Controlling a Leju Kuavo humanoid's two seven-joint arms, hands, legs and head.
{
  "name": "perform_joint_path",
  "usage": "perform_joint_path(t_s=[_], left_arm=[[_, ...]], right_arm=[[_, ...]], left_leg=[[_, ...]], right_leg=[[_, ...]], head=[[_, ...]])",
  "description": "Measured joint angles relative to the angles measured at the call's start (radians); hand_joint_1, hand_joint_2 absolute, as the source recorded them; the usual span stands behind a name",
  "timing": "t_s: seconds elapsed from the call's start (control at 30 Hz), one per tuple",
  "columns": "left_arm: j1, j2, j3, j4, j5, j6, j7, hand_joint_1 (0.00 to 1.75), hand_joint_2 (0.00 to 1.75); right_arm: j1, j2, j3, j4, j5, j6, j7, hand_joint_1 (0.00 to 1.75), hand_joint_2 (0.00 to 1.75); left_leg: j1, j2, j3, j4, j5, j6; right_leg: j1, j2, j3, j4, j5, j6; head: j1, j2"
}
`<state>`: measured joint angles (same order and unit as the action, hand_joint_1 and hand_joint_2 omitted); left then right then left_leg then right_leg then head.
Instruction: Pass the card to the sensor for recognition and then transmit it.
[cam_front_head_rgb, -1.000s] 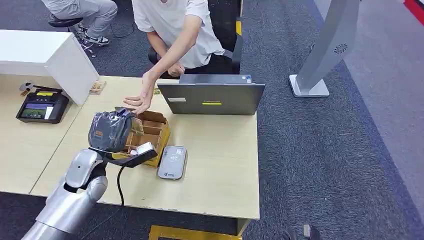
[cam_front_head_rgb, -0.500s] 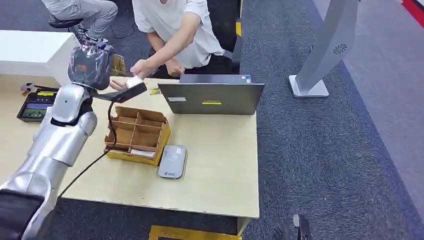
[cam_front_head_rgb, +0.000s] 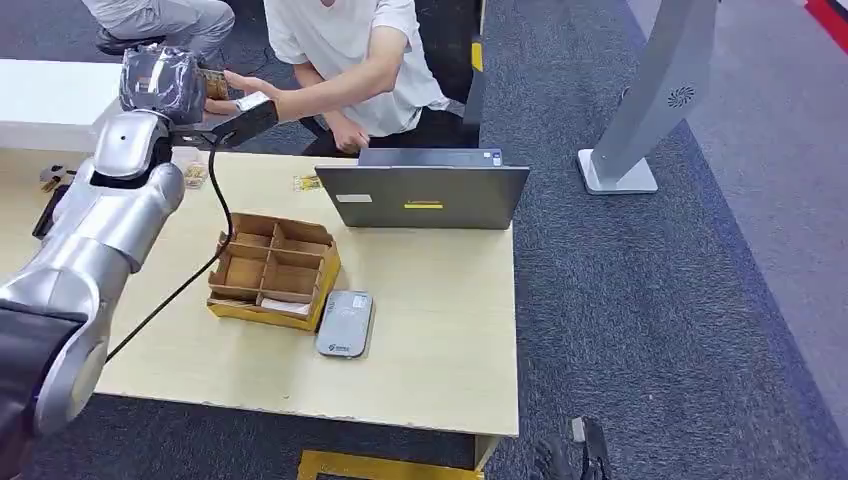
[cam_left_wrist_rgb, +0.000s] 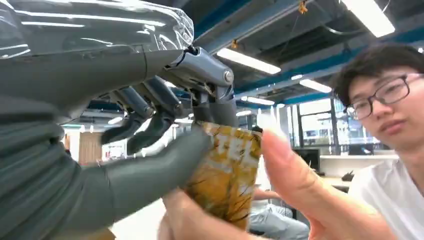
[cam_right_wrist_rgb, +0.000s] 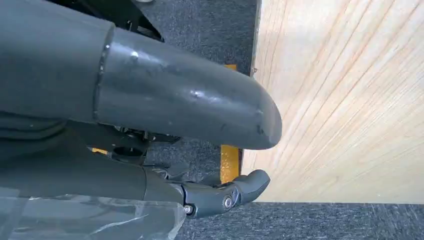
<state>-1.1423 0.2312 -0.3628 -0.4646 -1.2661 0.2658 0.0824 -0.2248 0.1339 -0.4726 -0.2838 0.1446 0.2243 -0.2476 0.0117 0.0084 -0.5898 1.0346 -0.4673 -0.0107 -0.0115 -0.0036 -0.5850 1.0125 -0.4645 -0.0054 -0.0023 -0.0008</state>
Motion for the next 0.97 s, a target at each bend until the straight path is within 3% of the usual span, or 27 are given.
perform_joint_path(t_s=[0.8,0.9,0.97], left_arm=[[-0.041,0.015,0.0,0.052,0.013,0.01,-0.004,0.0,1.75],[-0.042,0.021,0.0,0.052,0.021,0.031,-0.038,0.0,1.75],[-0.041,0.038,0.0,0.047,0.049,0.066,-0.091,0.0,1.75]], right_arm=[[-0.013,0.0,0.023,0.0,-0.032,-0.005,0.0,0.0,0.0],[-0.012,0.0,0.023,0.0,-0.042,-0.007,-0.004,0.0,0.0],[-0.01,0.0,0.022,0.0,-0.059,-0.009,-0.017,0.0,0.0]], left_leg=[[0.0,-0.001,0.0,0.0,0.0,0.0],[0.0,-0.001,0.0,0.0,0.0,0.0],[0.0,0.001,0.0,0.0,0.0,0.0]], right_leg=[[0.0,0.0,0.0,0.0,0.0,0.0],[0.0,0.0,0.0,0.0,0.0,0.0],[0.0,0.001,0.0,0.001,0.0,0.0]], head=[[0.0,0.0],[0.0,0.0],[0.0,0.0]])
